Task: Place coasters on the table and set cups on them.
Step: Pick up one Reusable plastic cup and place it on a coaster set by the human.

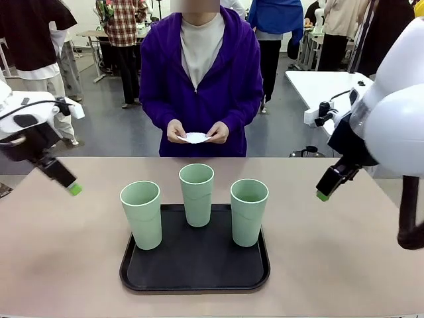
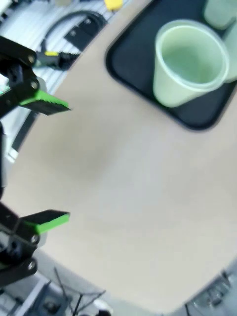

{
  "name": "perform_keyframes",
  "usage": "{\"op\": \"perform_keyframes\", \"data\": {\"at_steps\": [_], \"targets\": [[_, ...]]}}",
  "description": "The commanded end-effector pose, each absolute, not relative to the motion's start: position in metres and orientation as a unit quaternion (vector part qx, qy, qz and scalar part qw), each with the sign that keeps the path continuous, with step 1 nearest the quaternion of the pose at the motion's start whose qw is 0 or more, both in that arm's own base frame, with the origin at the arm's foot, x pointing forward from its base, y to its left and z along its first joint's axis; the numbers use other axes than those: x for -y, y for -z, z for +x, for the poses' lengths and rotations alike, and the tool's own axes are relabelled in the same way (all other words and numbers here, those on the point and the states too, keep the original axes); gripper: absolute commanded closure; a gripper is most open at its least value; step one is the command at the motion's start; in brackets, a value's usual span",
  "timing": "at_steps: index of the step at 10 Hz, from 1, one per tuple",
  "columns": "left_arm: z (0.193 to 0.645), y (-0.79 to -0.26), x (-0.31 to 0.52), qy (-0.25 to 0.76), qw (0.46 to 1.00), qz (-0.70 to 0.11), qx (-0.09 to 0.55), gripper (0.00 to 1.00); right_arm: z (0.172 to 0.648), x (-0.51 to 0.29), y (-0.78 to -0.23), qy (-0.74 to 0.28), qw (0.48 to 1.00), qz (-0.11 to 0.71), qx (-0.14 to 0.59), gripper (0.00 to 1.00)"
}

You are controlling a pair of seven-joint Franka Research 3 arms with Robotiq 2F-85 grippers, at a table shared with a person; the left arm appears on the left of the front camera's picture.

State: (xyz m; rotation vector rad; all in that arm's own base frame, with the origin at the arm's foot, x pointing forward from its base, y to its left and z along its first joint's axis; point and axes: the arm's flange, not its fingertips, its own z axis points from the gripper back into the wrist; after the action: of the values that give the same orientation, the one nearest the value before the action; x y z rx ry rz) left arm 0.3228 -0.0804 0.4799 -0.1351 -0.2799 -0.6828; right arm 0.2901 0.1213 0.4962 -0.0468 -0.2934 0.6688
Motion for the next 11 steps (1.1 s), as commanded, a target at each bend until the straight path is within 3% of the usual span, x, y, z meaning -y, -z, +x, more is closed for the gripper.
{"op": "perform_keyframes", "data": {"at_steps": [1,2,3,6,8,9,11], "targets": [[0.259,-0.453,0.070,0.347,0.928,-0.071,0.118,0.00,0.219,-0.111,-0.454,-0.321,0.936,-0.009,0.145,0.00],[0.252,-0.452,0.083,0.326,0.929,-0.061,0.163,0.00,0.226,-0.112,-0.447,-0.335,0.930,-0.027,0.146,0.00],[0.307,-0.487,0.077,0.338,0.932,-0.068,0.115,0.00,0.269,-0.125,-0.508,-0.332,0.933,-0.019,0.140,0.00],[0.299,-0.495,0.081,0.338,0.931,-0.065,0.120,0.00,0.260,-0.127,-0.513,-0.337,0.931,-0.022,0.140,0.00],[0.313,-0.501,0.049,0.366,0.875,-0.287,0.134,0.00,0.284,-0.083,-0.495,-0.271,0.911,0.289,0.116,0.00],[0.313,-0.503,0.033,0.374,0.834,-0.380,0.137,0.00,0.291,-0.062,-0.484,-0.227,0.884,0.395,0.101,0.00],[0.334,-0.493,0.001,0.367,0.733,-0.561,0.119,0.00,0.307,-0.021,-0.459,-0.157,0.828,0.534,0.068,0.00]]}}
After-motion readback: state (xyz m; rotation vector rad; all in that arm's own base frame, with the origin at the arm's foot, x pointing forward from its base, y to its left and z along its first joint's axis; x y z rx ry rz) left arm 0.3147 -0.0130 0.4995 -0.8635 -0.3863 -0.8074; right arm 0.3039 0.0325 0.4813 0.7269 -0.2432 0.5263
